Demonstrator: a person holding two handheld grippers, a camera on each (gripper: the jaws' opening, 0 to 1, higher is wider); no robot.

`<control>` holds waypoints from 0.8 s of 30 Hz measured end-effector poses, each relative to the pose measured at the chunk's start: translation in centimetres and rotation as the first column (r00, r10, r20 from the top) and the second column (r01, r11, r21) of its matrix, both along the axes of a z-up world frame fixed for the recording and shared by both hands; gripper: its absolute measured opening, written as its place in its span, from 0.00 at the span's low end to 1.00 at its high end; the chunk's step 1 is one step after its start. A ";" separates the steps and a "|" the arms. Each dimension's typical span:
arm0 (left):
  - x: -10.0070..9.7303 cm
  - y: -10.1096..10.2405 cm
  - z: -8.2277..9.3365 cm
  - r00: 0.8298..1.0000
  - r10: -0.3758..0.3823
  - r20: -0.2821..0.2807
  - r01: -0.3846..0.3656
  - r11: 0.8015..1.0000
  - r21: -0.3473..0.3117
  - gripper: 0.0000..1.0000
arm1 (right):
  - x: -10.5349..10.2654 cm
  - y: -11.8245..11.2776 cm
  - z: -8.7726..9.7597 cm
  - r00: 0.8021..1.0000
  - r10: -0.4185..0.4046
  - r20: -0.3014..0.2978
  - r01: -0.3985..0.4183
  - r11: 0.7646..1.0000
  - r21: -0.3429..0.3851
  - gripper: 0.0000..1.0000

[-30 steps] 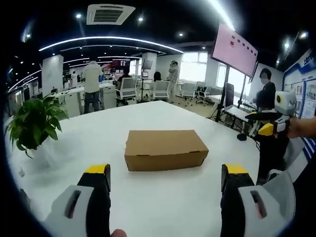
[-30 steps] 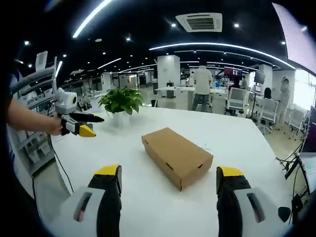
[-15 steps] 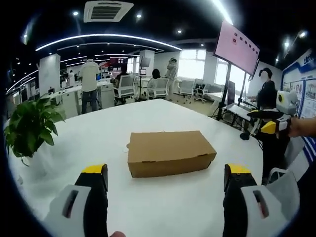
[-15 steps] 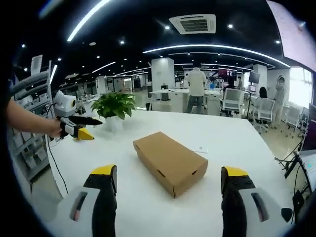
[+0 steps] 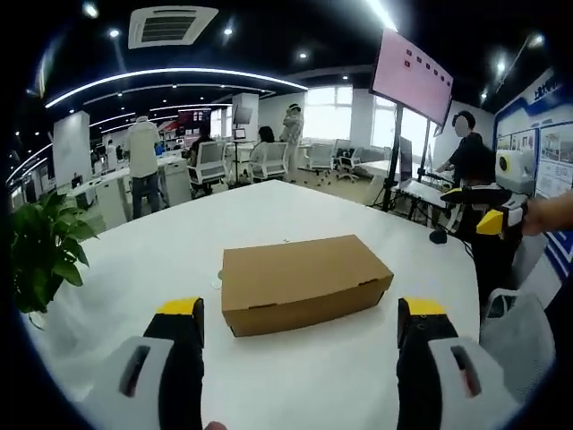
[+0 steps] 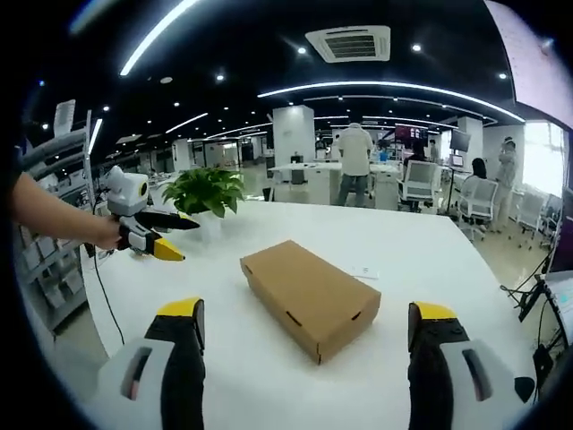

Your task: Operate the shoe box by opening the lid, removing the specified soft item, and placing it in the target area until the item is outside and the box remains undamaged.

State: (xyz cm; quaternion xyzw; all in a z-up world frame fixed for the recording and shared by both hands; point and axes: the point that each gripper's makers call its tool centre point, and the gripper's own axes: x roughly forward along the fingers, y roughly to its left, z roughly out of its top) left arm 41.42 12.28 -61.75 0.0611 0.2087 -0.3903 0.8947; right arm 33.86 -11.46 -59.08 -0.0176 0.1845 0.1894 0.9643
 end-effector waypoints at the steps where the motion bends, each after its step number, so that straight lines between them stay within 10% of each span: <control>1: 0.1 0.0 -0.2 1.000 -0.003 -0.001 0.003 1.000 0.006 0.92 | 0.0 0.0 -0.2 1.000 -0.005 -0.012 0.005 1.000 0.007 0.95; 24: 2.9 0.6 -3.8 0.998 -0.003 -0.066 0.008 0.996 0.084 0.94 | 1.9 1.4 -3.3 1.000 0.001 -0.024 -0.002 0.999 -0.052 0.90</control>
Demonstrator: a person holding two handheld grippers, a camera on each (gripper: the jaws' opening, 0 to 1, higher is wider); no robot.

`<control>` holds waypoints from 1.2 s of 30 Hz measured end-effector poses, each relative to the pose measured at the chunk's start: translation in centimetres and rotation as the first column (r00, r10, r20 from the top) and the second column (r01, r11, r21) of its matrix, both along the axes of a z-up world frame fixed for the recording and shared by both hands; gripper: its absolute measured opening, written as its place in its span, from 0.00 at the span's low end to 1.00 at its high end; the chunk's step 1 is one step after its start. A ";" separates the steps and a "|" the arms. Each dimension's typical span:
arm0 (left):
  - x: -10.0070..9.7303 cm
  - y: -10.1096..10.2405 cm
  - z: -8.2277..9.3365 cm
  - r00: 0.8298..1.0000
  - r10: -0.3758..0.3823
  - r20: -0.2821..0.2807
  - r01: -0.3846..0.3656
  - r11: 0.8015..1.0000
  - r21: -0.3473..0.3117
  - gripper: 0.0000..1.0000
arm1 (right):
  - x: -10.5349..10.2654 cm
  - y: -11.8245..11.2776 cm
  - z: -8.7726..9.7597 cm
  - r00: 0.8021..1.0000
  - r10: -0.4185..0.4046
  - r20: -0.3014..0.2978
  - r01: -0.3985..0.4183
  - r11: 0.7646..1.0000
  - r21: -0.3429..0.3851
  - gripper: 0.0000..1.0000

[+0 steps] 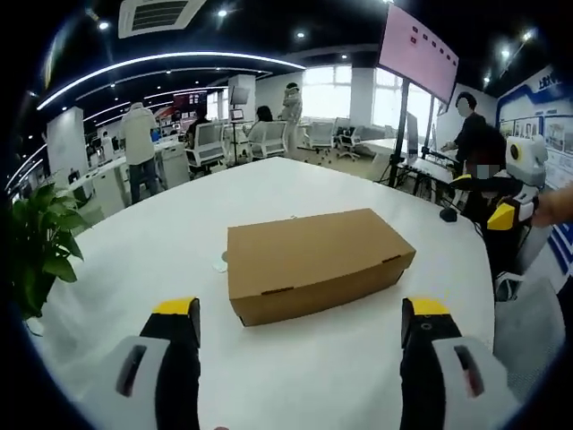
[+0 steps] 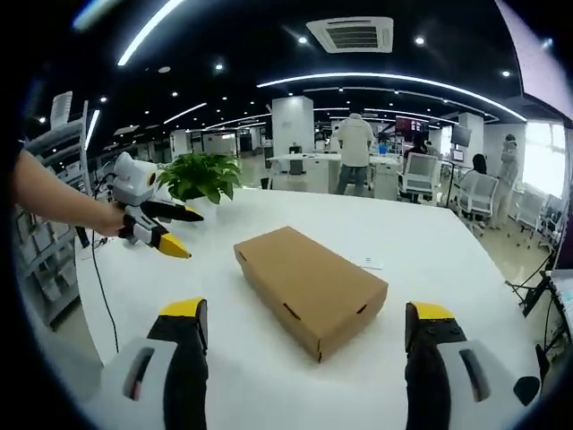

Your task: Operate the shoe box by opening the lid, removing the specified soft item, and placing it in the target area until the item is outside and the box remains undamaged.

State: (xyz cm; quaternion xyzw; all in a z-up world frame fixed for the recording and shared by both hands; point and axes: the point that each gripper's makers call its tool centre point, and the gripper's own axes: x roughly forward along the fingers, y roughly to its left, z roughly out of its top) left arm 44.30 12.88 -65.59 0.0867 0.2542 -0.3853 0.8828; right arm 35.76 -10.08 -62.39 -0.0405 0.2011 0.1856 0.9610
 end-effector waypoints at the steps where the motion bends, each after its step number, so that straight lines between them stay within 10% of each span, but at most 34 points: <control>1: 0.1 0.0 0.0 1.000 -0.001 0.000 0.001 1.000 -0.001 0.94 | 0.1 -0.1 0.0 1.000 -0.003 0.001 0.003 1.000 -0.005 0.89; 13: 1.6 -0.3 -2.4 0.994 -0.021 -0.104 0.022 1.000 0.004 0.85 | 2.7 0.1 -1.5 0.999 0.003 -0.052 -0.005 0.999 -0.035 0.80; 19: 2.4 -0.7 -2.6 0.997 -0.033 -0.068 0.034 0.999 0.010 0.87 | 3.6 1.1 -2.1 0.998 0.051 -0.049 -0.053 0.997 -0.052 0.94; 26: 4.3 -0.8 -3.0 0.998 -0.025 -0.064 0.026 1.000 0.009 0.86 | 4.8 -1.5 -5.4 0.982 -0.107 -0.156 0.105 0.994 -0.019 0.92; 36: 5.4 -0.8 -4.8 0.997 0.005 -0.079 -0.003 1.000 0.014 0.86 | 6.1 -1.5 -5.6 0.994 -0.078 -0.082 0.073 0.995 -0.064 0.90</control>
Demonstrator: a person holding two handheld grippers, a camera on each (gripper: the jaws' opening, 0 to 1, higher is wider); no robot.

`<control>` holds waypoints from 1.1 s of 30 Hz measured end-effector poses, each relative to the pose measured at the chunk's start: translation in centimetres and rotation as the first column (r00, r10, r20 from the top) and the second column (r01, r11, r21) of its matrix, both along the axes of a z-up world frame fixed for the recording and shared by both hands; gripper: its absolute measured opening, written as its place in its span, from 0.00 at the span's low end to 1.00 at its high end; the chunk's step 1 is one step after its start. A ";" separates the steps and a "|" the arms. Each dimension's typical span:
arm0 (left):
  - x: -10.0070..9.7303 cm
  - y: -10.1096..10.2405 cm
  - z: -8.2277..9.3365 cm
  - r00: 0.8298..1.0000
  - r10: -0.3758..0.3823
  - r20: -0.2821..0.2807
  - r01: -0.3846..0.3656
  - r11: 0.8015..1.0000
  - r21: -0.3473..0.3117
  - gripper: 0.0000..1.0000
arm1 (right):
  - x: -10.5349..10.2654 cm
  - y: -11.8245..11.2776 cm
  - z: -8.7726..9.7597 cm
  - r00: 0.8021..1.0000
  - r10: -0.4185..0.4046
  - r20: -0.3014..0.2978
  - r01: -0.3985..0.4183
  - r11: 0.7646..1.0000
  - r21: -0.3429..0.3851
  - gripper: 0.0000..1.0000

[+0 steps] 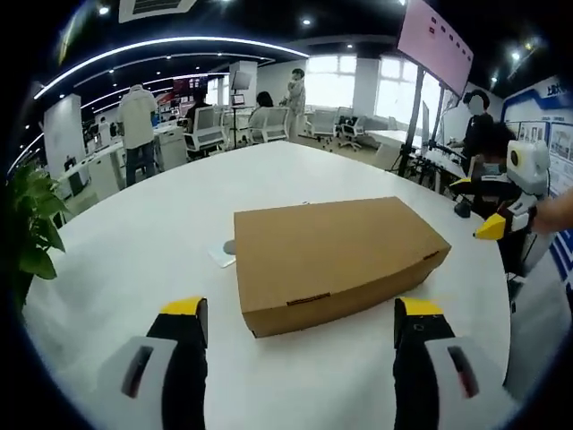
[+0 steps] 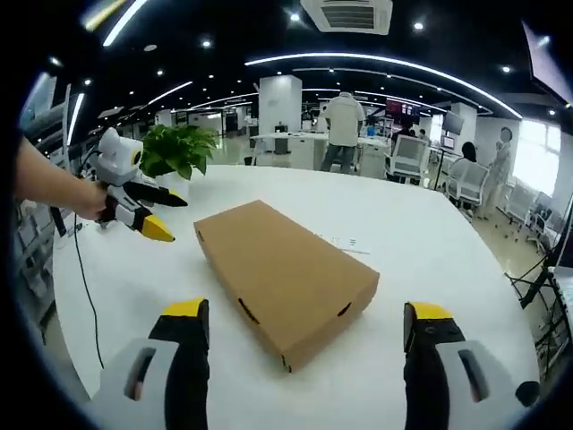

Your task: Operate the shoe box by opening the lid, removing the specified soft item, and placing it in the target area until the item is outside and the box remains undamaged.

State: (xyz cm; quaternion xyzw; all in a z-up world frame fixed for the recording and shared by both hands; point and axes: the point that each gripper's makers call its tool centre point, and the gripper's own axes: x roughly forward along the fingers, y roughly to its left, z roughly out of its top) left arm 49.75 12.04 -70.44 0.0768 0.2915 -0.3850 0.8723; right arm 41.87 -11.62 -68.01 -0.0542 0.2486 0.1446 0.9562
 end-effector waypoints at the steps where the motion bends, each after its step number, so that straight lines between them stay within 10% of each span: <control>1: 0.0 -0.1 -0.2 1.000 -0.002 0.002 0.002 1.000 0.006 0.85 | 0.0 -0.1 -0.3 1.000 -0.006 -0.011 0.006 1.000 0.004 0.90; 33: 2.6 -0.6 -4.0 1.000 -0.002 -0.022 0.004 0.996 0.092 0.76 | 1.4 2.5 -7.5 0.987 -0.024 -0.157 0.018 0.999 -0.044 0.63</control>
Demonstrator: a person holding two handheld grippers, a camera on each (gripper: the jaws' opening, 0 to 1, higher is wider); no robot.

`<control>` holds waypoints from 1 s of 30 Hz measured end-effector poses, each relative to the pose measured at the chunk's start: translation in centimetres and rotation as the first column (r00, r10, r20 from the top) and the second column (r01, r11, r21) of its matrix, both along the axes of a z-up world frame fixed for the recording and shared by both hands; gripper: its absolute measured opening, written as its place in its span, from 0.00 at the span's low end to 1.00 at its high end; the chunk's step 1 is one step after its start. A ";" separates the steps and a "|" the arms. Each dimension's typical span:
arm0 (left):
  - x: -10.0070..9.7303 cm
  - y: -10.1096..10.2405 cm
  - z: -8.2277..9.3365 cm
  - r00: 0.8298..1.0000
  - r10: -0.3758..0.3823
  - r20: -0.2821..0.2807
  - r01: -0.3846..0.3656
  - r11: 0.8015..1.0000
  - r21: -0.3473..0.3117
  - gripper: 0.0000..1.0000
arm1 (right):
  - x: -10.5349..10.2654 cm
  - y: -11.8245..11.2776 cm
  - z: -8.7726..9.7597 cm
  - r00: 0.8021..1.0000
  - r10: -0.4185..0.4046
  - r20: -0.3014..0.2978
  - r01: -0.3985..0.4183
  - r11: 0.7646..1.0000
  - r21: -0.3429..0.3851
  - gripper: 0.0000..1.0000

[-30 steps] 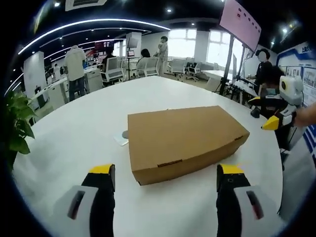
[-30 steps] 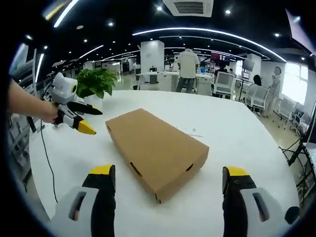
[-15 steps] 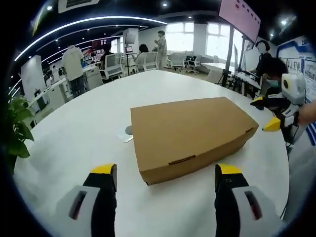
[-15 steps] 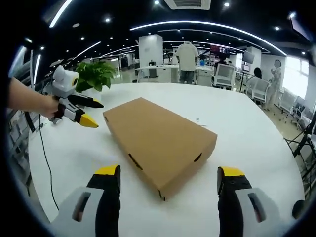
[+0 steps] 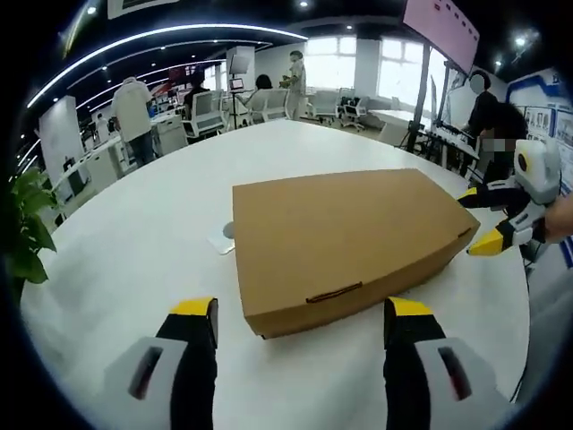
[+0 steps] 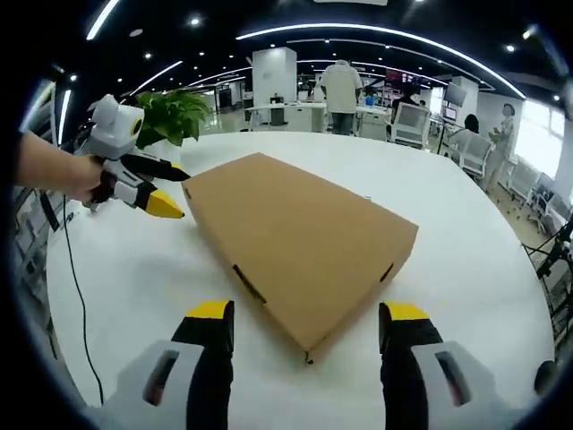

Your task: Operate the shoe box by opening the lid, removing the specified soft item, and placing it in the target area until the item is outside and the box remains undamaged.

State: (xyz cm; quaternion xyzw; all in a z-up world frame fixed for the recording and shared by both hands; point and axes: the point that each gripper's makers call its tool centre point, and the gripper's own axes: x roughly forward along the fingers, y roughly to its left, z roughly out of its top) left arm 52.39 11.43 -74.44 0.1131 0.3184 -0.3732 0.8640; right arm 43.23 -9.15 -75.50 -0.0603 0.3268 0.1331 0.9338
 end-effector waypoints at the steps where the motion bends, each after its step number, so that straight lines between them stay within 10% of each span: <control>1: 0.1 -0.2 -0.1 1.000 -0.002 0.006 0.002 1.000 0.007 0.75 | 0.1 -0.1 -0.2 1.000 -0.004 -0.004 0.004 1.000 -0.001 0.63; 9: 0.0 -2.0 -0.5 0.996 -0.074 0.048 0.070 0.995 0.071 0.75 | 0.7 -0.2 0.1 1.000 -0.002 0.016 0.002 1.000 0.000 0.60; 30: 0.0 -1.4 -0.5 0.999 0.023 0.040 -0.025 0.999 0.048 0.71 | 1.3 0.0 -0.1 1.000 0.022 -0.002 -0.022 1.000 -0.016 0.59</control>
